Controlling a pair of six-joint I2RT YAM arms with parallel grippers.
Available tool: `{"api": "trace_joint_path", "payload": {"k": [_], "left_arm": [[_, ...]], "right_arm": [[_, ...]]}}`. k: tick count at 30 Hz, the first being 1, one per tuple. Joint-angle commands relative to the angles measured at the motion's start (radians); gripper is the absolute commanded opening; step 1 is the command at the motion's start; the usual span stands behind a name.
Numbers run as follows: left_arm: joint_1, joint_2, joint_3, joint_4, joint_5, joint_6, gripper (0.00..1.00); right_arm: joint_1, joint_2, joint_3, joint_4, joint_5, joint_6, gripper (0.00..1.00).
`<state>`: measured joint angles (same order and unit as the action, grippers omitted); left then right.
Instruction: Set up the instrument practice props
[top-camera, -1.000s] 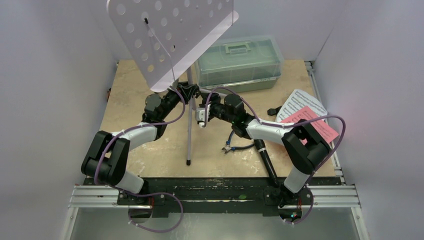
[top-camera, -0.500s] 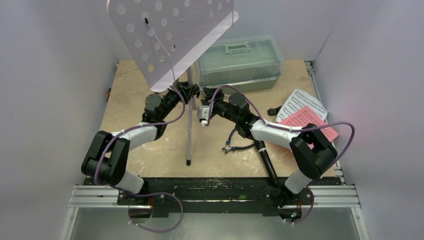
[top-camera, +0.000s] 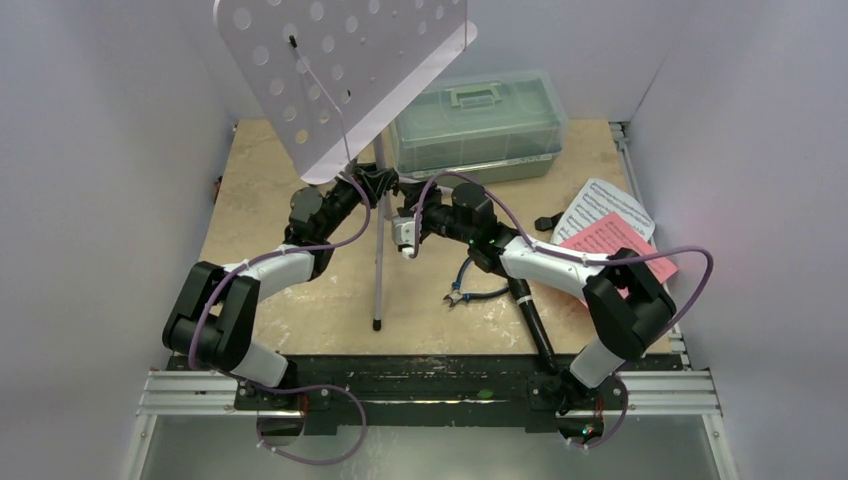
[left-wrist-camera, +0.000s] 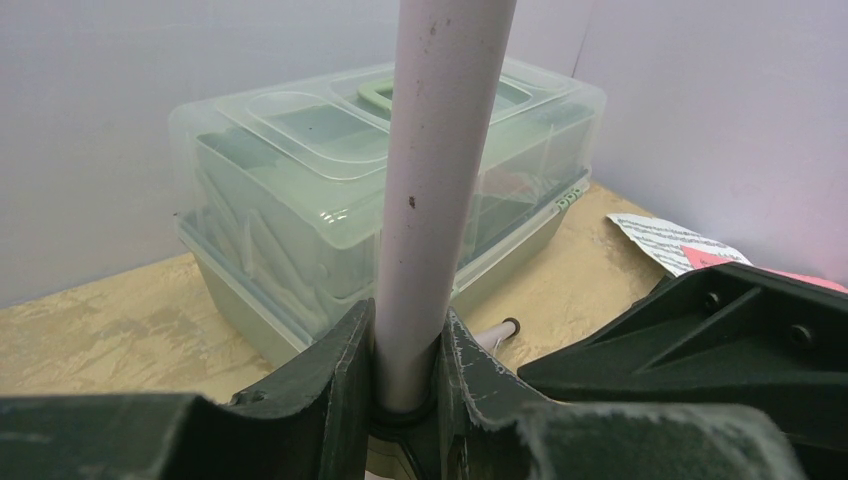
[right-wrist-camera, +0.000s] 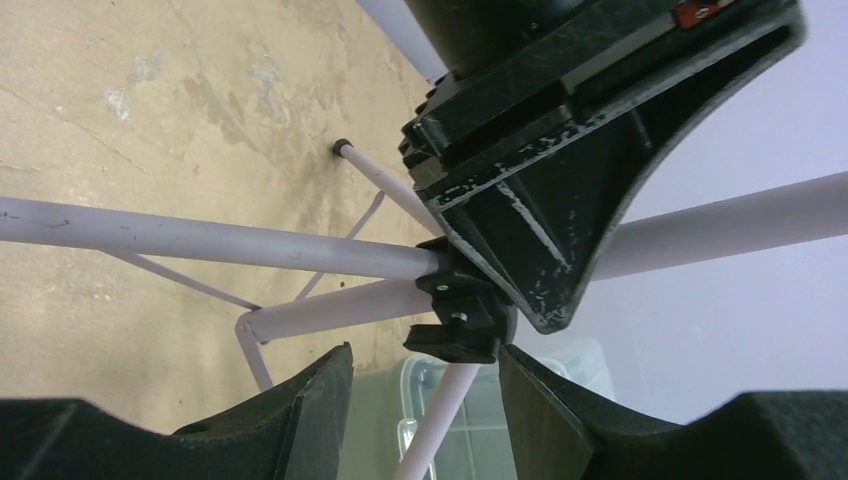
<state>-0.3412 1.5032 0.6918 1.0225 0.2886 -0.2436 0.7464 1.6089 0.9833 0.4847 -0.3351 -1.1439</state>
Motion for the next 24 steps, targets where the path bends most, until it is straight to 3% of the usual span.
{"api": "trace_joint_path", "payload": {"k": [1,17,24], "left_arm": [[0.019,-0.007,0.02,-0.06,-0.048,-0.076,0.0],[0.019,-0.011,0.018,-0.058,-0.046,-0.079,0.0],[0.02,-0.009,0.019,-0.058,-0.047,-0.079,0.0]], "right_arm": [[0.005,0.016,0.045,0.008,-0.024,-0.025,0.59],[0.005,0.086,0.078,0.061,0.016,-0.026,0.56],[0.03,0.008,0.041,0.048,0.021,-0.037,0.57]]}}
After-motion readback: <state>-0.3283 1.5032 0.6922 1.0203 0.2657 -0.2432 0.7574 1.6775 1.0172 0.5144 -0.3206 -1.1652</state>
